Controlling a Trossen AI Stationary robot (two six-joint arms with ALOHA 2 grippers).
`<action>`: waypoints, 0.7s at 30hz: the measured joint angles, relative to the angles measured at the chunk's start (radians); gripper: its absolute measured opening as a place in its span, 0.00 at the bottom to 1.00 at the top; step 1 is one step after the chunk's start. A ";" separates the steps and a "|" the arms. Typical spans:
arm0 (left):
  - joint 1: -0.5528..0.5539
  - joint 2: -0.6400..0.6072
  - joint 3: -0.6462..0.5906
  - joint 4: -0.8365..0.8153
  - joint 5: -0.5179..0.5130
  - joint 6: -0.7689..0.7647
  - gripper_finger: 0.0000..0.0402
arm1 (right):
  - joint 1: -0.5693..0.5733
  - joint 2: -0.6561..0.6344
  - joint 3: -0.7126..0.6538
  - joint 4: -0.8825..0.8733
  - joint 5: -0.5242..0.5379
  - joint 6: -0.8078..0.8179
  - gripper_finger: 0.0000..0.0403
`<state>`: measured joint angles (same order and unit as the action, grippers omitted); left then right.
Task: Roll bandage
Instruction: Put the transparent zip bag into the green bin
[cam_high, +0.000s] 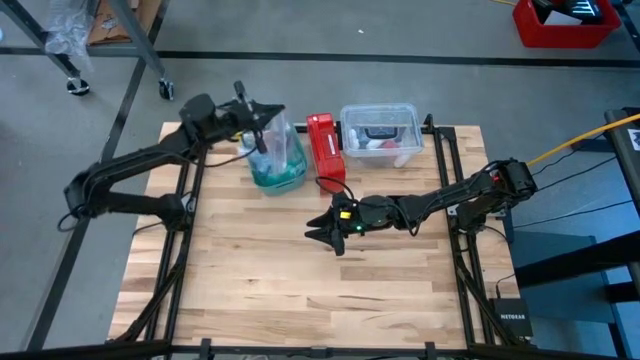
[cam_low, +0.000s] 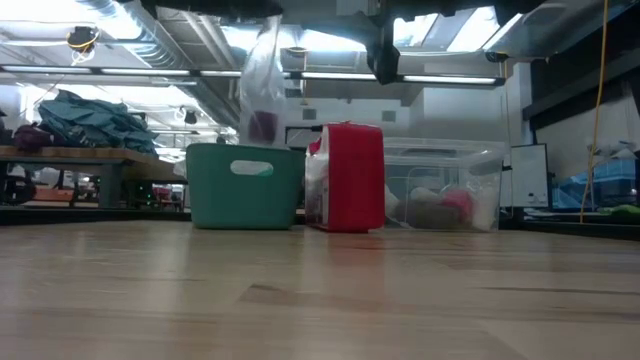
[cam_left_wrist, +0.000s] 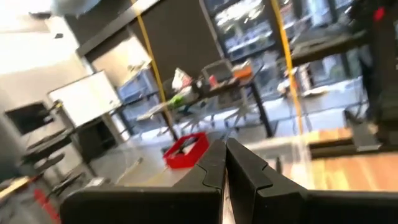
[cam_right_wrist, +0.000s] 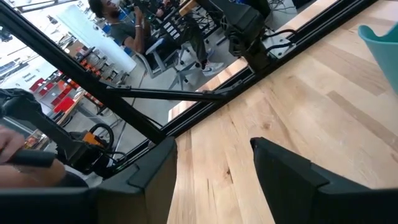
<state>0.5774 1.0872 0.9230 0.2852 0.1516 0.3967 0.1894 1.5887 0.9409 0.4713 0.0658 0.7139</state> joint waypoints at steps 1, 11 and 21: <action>0.018 -0.002 0.000 -0.017 0.000 0.004 0.00 | 0.000 0.000 0.000 0.001 0.000 0.000 0.52; 0.159 -0.001 -0.001 -0.278 0.014 -0.046 0.00 | 0.000 -0.001 0.000 0.002 -0.036 0.049 0.52; 0.179 0.129 -0.002 -0.504 0.093 -0.015 0.00 | 0.000 -0.001 0.001 0.004 -0.032 0.054 0.52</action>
<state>0.7559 1.2163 0.9215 -0.2193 0.2449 0.3814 0.1894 1.5875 0.9417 0.4753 0.0338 0.7677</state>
